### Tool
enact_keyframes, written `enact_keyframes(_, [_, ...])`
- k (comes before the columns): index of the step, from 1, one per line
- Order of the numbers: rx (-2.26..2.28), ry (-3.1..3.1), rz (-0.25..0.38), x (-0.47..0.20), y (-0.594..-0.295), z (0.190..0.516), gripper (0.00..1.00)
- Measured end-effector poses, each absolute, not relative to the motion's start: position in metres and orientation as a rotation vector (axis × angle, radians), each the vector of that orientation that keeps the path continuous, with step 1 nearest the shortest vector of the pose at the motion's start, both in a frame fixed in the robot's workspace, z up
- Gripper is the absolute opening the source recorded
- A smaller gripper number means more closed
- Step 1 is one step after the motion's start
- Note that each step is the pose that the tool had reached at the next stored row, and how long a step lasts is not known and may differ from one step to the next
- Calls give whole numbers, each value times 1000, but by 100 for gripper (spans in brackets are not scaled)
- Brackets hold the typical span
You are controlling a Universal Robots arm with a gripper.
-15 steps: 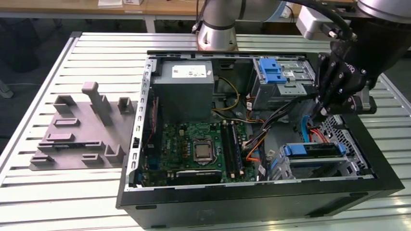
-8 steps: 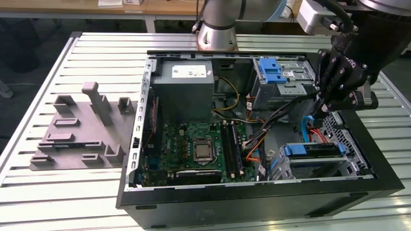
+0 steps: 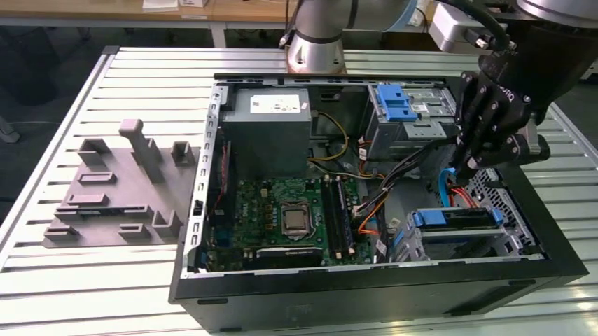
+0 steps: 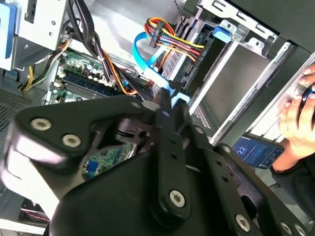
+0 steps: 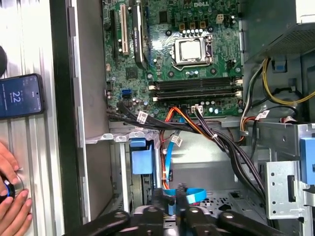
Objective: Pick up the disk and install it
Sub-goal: 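Insert the second disk wire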
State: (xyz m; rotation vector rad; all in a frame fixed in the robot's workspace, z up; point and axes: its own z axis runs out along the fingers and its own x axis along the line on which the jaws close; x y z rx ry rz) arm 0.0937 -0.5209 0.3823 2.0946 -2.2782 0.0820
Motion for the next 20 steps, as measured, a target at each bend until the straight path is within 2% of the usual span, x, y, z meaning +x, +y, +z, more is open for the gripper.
enact_keyframes(2, [2095,-2278,82,94,-521,381,23])
enact_keyframes(3, [2095,-2278,82,94,-521,380,30])
enact_keyframes(13, [2095,-2278,82,94,-521,371,30])
enact_keyframes(14, [2095,-2278,82,94,-521,371,29])
enact_keyframes(15, [2095,-2278,82,94,-521,370,22])
enact_keyframes(16, [2095,-2278,82,94,-521,370,22])
enact_keyframes(18, [2095,-2278,82,94,-521,369,11])
enact_keyframes(20, [2095,-2278,82,94,-521,368,11])
